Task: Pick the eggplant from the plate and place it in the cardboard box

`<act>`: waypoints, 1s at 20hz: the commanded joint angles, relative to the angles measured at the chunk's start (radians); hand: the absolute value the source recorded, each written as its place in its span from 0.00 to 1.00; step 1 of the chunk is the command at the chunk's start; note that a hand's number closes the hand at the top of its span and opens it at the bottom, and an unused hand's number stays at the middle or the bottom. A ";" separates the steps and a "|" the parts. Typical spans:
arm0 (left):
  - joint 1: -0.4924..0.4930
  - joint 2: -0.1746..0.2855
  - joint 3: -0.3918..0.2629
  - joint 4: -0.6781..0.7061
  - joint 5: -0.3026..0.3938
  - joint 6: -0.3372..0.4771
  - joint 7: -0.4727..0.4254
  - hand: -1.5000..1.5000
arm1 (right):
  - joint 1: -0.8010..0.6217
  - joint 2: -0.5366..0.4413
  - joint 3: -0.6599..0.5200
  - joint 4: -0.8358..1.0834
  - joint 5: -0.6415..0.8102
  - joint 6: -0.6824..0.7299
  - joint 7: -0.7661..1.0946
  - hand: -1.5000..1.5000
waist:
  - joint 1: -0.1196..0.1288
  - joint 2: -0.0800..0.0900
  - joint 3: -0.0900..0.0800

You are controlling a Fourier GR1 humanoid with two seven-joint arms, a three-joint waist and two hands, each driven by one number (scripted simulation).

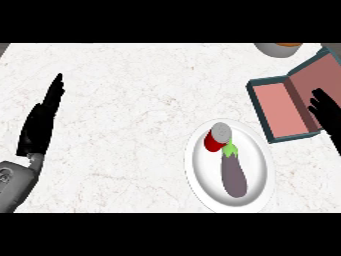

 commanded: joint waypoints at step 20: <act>0.190 -0.165 0.117 -0.247 0.218 -0.061 0.033 0.50 | -0.075 -0.290 0.057 0.009 0.285 0.153 0.014 0.00 | 0.006 -0.006 0.015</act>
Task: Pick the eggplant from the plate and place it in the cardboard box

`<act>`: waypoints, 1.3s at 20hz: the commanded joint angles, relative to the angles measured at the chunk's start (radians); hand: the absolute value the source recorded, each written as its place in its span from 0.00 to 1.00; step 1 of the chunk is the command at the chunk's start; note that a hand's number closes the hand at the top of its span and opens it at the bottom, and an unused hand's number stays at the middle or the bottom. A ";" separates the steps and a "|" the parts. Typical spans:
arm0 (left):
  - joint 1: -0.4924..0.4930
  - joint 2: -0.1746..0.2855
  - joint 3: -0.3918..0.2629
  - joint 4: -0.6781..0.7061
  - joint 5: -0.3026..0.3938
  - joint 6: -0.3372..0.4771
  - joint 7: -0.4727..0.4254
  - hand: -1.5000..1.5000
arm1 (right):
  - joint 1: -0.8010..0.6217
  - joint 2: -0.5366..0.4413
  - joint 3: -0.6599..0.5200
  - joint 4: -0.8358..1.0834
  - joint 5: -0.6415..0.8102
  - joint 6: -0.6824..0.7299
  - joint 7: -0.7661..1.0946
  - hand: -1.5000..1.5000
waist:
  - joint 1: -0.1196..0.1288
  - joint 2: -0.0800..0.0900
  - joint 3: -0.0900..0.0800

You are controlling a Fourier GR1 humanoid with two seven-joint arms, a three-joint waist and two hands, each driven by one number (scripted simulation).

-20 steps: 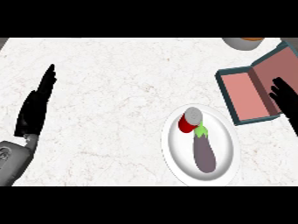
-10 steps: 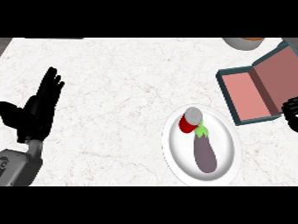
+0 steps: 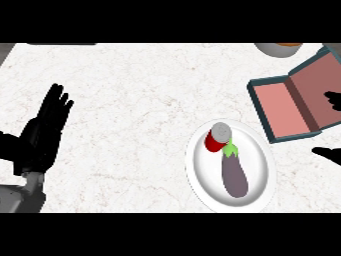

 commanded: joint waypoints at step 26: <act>0.052 -0.070 0.079 -0.084 -0.109 -0.062 0.077 0.50 | -0.338 0.132 0.199 -0.278 -0.224 0.393 0.923 0.00 | -0.005 0.001 0.001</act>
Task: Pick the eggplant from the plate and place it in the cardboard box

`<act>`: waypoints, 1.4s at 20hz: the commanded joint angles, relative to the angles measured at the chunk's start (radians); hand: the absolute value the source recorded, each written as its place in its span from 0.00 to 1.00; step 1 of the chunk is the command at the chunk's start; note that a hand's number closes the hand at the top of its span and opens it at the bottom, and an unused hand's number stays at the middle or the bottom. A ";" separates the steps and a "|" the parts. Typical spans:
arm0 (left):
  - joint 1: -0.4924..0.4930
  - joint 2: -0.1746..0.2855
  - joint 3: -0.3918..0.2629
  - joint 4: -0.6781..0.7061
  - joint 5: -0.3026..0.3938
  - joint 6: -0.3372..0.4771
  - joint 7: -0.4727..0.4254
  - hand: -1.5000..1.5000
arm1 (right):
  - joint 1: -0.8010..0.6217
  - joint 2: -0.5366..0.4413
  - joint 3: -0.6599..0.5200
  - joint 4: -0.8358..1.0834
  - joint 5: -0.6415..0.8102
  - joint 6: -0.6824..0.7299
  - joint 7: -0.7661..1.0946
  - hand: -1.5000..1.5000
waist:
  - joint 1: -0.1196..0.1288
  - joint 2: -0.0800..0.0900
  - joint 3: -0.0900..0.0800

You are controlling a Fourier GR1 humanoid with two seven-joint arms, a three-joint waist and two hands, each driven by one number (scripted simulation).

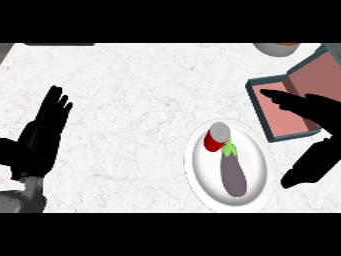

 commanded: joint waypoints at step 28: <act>0.037 -0.137 0.128 -0.015 -0.138 -0.132 0.032 0.50 | 0.100 0.270 0.031 0.129 0.415 0.065 -0.085 0.00 | -0.001 0.001 0.000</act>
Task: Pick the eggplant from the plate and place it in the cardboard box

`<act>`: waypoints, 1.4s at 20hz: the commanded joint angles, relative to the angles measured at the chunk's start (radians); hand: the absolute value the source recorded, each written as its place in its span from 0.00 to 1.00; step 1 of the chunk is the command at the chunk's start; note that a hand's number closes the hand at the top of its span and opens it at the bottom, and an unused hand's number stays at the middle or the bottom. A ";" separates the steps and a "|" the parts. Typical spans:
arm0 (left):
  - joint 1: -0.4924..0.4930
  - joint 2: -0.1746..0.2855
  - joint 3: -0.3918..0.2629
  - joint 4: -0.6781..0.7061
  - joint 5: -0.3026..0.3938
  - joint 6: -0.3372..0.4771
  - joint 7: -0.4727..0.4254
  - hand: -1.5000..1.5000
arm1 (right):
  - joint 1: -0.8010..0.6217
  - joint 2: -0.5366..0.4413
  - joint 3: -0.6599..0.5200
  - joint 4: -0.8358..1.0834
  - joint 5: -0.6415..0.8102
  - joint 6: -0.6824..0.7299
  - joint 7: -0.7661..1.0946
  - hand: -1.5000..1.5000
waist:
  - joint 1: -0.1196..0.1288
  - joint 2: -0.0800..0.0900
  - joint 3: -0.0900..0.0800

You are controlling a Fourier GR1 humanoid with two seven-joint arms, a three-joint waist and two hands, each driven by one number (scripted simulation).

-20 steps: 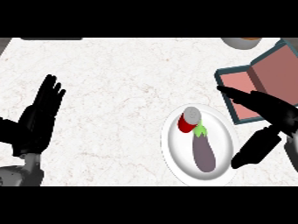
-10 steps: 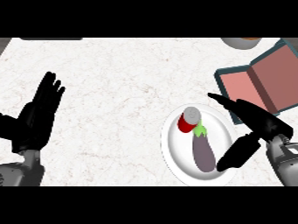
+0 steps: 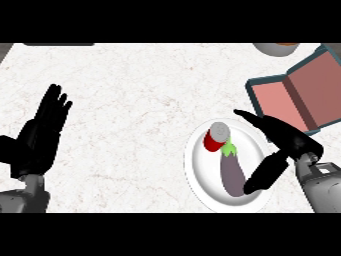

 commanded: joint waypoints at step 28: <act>-0.026 -0.078 0.100 -0.007 -0.083 -0.105 0.052 0.50 | 0.103 0.187 0.001 0.058 0.288 0.049 -0.112 0.00 | -0.002 0.000 0.000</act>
